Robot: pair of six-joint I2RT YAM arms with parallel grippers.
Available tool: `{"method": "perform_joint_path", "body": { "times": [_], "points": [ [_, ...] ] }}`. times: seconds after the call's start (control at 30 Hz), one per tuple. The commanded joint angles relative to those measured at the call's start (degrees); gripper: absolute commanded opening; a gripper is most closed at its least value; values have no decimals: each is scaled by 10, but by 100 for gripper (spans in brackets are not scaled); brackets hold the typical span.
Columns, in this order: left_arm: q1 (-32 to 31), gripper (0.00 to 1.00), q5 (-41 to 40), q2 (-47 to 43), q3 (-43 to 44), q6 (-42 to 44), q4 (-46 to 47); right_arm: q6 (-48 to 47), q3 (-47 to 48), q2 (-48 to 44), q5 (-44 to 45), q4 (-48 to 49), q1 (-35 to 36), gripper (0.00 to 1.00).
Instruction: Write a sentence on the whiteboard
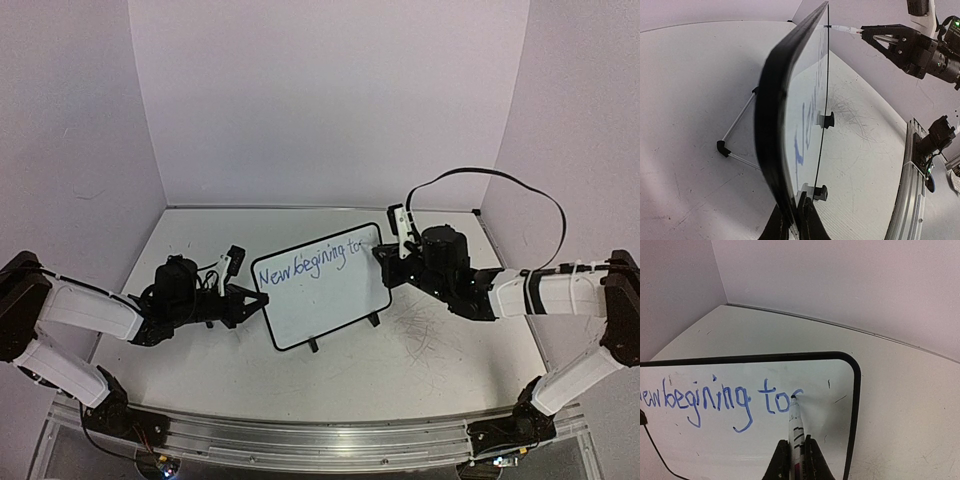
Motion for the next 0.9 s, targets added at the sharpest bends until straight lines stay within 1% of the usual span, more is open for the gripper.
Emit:
{"method": "perform_joint_path", "body": {
  "times": [0.0, 0.3, 0.57, 0.87],
  "points": [
    [5, 0, -45, -4, -2, 24, -39, 6, -10, -10, -2, -11, -1, 0],
    [5, 0, -46, -8, -4, 23, -40, 6, -11, -15, 20, -20, -1, 0],
    [5, 0, -44, -8, -2, 24, -40, 3, 10, -8, 38, 0, -1, 0],
    [5, 0, -45, -8, -4, 25, -40, -2, 36, 8, 38, 12, -1, 0]
  ]
}}
